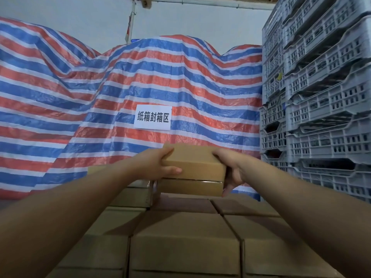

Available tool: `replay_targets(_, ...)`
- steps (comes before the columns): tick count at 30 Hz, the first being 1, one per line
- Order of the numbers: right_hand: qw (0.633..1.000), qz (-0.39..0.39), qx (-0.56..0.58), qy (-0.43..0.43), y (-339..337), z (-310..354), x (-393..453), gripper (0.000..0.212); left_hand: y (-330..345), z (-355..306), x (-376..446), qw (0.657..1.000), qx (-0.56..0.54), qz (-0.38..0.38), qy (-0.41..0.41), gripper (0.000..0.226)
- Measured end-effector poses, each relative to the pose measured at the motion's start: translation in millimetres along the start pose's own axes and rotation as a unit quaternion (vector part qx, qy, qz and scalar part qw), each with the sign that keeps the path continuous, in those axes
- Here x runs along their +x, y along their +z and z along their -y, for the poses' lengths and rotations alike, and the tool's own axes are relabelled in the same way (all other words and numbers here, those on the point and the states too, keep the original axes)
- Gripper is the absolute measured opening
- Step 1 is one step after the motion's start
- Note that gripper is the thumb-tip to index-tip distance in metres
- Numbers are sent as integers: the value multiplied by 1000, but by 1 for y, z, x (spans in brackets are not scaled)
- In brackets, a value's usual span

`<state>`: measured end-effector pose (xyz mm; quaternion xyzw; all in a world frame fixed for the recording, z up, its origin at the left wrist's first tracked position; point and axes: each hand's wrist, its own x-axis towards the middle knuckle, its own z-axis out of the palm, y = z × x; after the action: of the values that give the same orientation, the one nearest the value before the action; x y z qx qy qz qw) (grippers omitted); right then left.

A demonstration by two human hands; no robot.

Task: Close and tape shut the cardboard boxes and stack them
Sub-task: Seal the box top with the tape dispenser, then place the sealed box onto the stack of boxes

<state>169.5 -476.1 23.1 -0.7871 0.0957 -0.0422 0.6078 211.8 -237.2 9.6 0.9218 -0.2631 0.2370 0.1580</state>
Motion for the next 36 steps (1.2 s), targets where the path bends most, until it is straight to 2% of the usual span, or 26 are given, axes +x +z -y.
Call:
replay_targets(2, 1000, 7, -13, 26, 5, -4, 9, 31, 5, 4, 2, 999, 35, 13, -9, 86)
replay_targets(6, 995, -8, -75, 59, 13, -21, 24, 42, 21, 9, 4, 995, 91, 35, -16, 77)
replay_targets(12, 997, -31, -74, 19, 12, -26, 26, 44, 32, 7, 3, 991, 132, -4, -22, 71)
replay_targets(18, 991, -52, -127, 4, 20, -28, 19, 44, 33, 7, -5, 989, 143, -31, -6, 62)
replay_targets(23, 980, -81, -179, -15, 17, -28, 16, 61, 23, 6, -16, 992, 125, -23, 7, 52)
replay_targets(26, 955, -135, -243, -104, 18, -15, 14, 51, 2, 9, -29, 993, 101, -59, 16, 48)
replay_targets(28, 904, -200, -323, -194, 25, -4, 9, 55, -18, 17, -43, 990, 74, -113, 28, 37)
replay_targets(30, 844, -264, -361, -295, 37, 8, 0, 40, -41, 30, -60, 982, 63, -171, 38, 30)
replay_targets(31, 822, -286, -357, -339, 45, 14, -5, 33, -53, 37, -68, 978, 64, -197, 36, 36)
replay_targets(33, 800, -310, -318, -404, 65, 27, -15, 30, -77, 50, -84, 970, 68, -233, 21, 51)
replay_targets(36, 788, -302, -275, -460, 105, 40, -34, 42, -100, 71, -107, 963, 36, -267, -18, 63)
